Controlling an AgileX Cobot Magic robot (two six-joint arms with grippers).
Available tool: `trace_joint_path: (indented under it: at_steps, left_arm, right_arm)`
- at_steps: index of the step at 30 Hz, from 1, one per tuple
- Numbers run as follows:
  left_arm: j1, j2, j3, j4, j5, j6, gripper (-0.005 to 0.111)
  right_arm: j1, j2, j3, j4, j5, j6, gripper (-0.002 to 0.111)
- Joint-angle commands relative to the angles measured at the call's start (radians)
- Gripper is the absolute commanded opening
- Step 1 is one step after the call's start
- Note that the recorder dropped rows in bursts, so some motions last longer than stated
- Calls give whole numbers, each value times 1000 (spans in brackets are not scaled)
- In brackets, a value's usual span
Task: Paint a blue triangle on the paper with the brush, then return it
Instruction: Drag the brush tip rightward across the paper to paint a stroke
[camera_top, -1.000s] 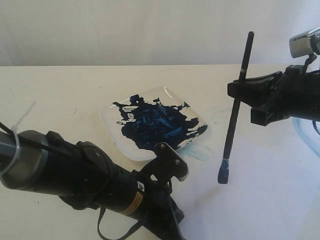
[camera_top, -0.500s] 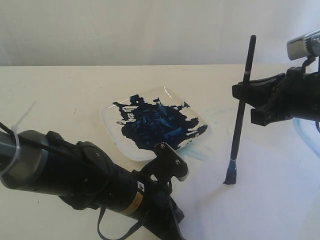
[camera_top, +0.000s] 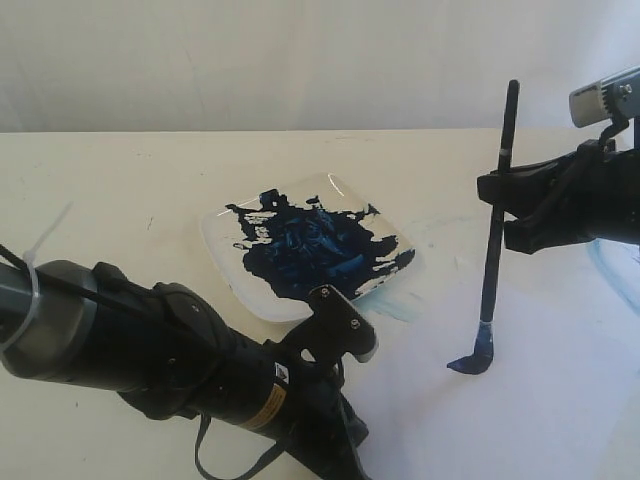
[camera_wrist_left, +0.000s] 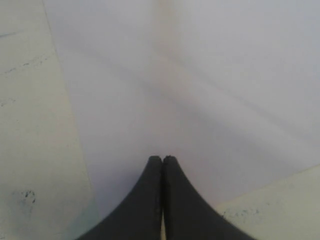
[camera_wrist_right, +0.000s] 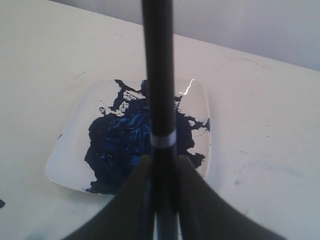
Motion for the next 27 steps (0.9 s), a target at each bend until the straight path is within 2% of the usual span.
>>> trace_joint_path:
  at_steps: [1, 14, 27]
  left_arm:
    - [-1, -2, 7, 8, 8, 2, 0]
    - [-1, -2, 7, 8, 8, 2, 0]
    - [-1, -2, 7, 8, 10, 2, 0]
  right_arm:
    - [1, 2, 5, -13, -35, 2, 0]
    - [1, 0, 5, -13, -80, 2, 0]
    - [1, -73, 5, -32, -266, 22, 0]
